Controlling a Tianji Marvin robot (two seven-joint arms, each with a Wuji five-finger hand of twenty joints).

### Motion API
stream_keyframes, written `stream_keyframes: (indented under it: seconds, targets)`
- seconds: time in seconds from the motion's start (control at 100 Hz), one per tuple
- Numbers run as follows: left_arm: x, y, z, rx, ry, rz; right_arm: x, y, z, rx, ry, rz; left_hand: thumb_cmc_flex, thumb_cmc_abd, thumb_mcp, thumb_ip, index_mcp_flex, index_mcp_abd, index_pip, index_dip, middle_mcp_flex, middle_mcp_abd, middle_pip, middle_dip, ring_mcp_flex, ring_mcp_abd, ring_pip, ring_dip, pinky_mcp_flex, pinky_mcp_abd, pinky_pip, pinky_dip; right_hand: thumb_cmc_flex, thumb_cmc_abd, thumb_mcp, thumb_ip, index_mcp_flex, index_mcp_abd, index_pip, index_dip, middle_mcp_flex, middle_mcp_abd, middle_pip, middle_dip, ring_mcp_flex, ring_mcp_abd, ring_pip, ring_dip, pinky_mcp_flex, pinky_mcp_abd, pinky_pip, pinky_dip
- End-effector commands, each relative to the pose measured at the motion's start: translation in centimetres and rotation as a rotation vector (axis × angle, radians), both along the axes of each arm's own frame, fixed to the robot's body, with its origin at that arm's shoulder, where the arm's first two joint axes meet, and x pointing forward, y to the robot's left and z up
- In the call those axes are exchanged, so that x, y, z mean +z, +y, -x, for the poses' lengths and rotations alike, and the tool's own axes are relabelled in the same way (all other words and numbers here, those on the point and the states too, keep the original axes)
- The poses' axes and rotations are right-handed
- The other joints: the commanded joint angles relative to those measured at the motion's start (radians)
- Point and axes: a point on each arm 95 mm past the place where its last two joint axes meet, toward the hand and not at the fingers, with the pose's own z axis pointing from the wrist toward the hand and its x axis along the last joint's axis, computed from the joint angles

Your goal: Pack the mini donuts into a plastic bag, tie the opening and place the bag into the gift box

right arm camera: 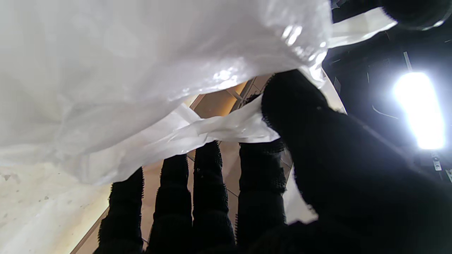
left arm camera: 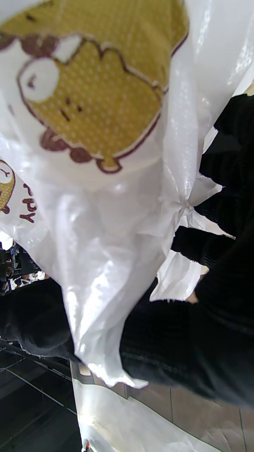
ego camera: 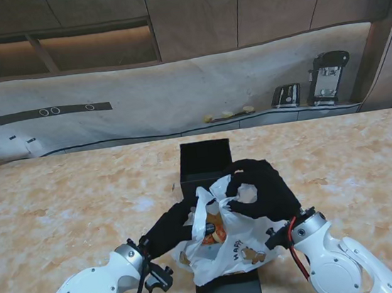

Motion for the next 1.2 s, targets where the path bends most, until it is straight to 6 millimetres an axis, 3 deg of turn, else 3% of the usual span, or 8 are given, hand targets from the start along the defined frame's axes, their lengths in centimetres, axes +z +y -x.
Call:
stream_keyframes:
  seconds: [0.0, 0.57, 0.69, 0.79, 1.02, 1.19]
  targets:
    - [0.0, -0.6, 0.6, -0.015, 0.009, -0.014, -0.1, 0.9, 0.3, 0.016, 0.016, -0.008, 0.002, -0.028, -0.017, 0.004, -0.011, 0.01, 0.026, 0.022, -0.022, 0.005, 0.009, 0.017, -0.017, -0.006, 0.017, 0.027, -0.008, 0.004, 0.01, 0.024, 0.03, -0.046, -0.018, 0.006, 0.028, -0.002, 0.042, 0.008, -0.027, -0.003, 0.004, -0.014, -0.021, -0.008, -0.005, 0.017, -0.014, -0.012, 0.012, -0.008]
    - [0.3, -2.3, 1.4, 0.051, 0.025, -0.063, -0.9, 3.0, 0.5, 0.025, 0.047, -0.021, 0.025, -0.049, -0.016, 0.006, -0.02, 0.042, 0.106, 0.084, -0.02, 0.025, 0.027, 0.086, -0.017, 0.012, 0.045, 0.13, -0.011, 0.013, 0.021, 0.094, 0.029, -0.131, 0.004, 0.005, 0.024, 0.0, 0.148, -0.039, -0.055, 0.003, 0.02, -0.005, -0.053, -0.009, 0.003, 0.021, -0.037, -0.017, 0.01, -0.009]
    - [0.3, -2.6, 1.4, 0.081, 0.027, -0.083, -1.0, 3.4, 0.7, 0.029, 0.05, -0.03, 0.076, -0.054, -0.009, 0.01, -0.011, 0.061, 0.188, 0.142, -0.02, 0.035, 0.05, 0.159, -0.015, 0.028, 0.088, 0.241, -0.018, 0.014, 0.045, 0.159, 0.029, -0.142, 0.007, 0.004, 0.024, 0.002, 0.16, -0.043, -0.053, 0.002, 0.027, -0.002, -0.057, -0.008, 0.007, 0.022, -0.041, -0.018, 0.012, -0.009]
    - [0.3, -2.8, 1.5, 0.108, 0.026, -0.092, -1.0, 3.6, 0.9, 0.034, 0.05, -0.037, 0.11, -0.059, 0.008, 0.013, -0.018, 0.07, 0.262, 0.191, -0.012, 0.04, 0.07, 0.198, -0.006, 0.033, 0.114, 0.273, -0.02, 0.016, 0.052, 0.189, 0.021, -0.161, 0.017, 0.004, 0.026, 0.001, 0.176, -0.047, -0.048, 0.001, 0.035, 0.001, -0.058, -0.011, 0.009, 0.022, -0.047, -0.017, 0.012, -0.01]
    - [0.5, -3.2, 1.6, 0.133, 0.015, -0.073, -1.1, 3.9, 1.2, 0.029, 0.05, -0.043, 0.066, -0.05, -0.01, 0.007, -0.026, 0.073, 0.268, 0.195, -0.016, 0.042, 0.063, 0.202, -0.004, 0.034, 0.12, 0.276, -0.023, 0.025, 0.05, 0.199, -0.002, -0.217, 0.054, -0.012, 0.032, 0.01, 0.234, -0.057, -0.039, 0.002, 0.061, 0.016, -0.065, -0.012, 0.017, 0.024, -0.07, -0.016, 0.011, -0.01]
    - [0.6, -3.6, 1.6, 0.184, 0.022, -0.067, -1.2, 4.3, 1.6, 0.037, 0.051, -0.054, 0.091, -0.017, -0.007, 0.008, -0.006, 0.09, 0.303, 0.209, 0.001, 0.049, 0.103, 0.227, 0.007, 0.039, 0.158, 0.297, -0.023, 0.025, 0.061, 0.222, -0.005, -0.228, 0.059, -0.018, 0.035, 0.019, 0.251, -0.07, -0.024, 0.001, 0.073, 0.022, -0.064, -0.014, 0.022, 0.025, -0.078, -0.017, 0.011, -0.01]
